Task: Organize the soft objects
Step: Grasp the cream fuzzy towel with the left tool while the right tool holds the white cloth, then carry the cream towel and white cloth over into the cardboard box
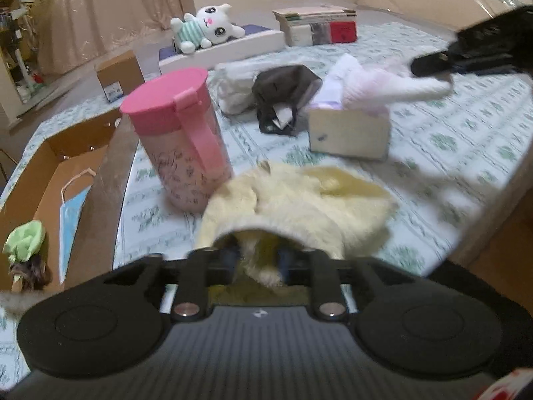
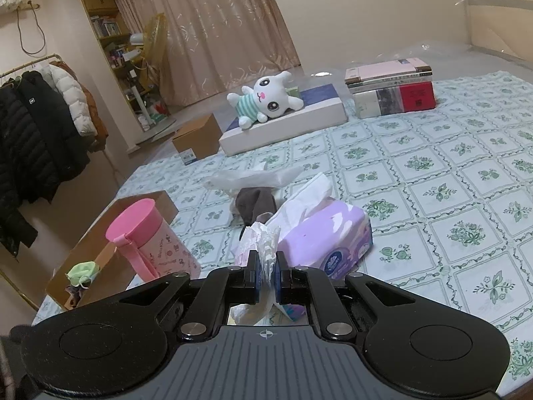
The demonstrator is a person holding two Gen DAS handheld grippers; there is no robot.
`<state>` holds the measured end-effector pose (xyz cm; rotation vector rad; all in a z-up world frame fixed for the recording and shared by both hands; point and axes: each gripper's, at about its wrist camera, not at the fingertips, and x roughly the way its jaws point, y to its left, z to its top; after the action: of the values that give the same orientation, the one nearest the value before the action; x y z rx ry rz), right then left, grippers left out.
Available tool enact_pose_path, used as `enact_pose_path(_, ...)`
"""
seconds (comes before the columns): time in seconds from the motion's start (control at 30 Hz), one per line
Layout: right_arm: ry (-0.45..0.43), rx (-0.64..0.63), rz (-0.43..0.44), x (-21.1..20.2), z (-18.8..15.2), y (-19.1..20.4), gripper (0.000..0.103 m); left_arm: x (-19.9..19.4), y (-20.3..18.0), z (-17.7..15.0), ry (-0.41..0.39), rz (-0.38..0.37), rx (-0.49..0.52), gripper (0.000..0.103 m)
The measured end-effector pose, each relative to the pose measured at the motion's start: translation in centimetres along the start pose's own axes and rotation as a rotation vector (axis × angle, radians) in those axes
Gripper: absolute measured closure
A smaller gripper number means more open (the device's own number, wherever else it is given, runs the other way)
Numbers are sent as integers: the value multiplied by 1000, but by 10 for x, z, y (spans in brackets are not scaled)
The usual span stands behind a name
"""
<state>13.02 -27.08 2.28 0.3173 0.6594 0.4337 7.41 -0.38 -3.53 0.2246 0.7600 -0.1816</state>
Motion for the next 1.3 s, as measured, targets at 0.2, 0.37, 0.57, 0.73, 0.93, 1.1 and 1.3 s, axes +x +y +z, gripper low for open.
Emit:
enact_pose_path(0.2, 4, 6, -2, 3, -2, -2, 95, 28, -8, 16, 1, -46, -10, 44)
enact_pose_path(0.37, 8, 16, 6, 9, -3, -4, 95, 47, -19, 17, 47, -47, 35, 25)
enact_pose_path(0.57, 9, 15, 20, 13, -3, -2, 95, 59, -21, 12, 104, -33, 23, 14)
enact_pose_path(0.73, 6, 14, 24, 13, -5, -2, 95, 65, -9, 3, 134, -49, -96, 9)
enact_pose_path(0.93, -1, 14, 29, 11, -5, 0, 95, 62, -6, 1, 138, -105, -154, 35)
enact_pose_path(1.1, -13, 14, 27, 3, -4, 2, 95, 48, -10, 7, 113, -129, -138, 77)
enact_pose_path(1.3, -45, 15, 21, -12, 1, 5, 95, 16, 4, 40, 39, -190, -108, 84)
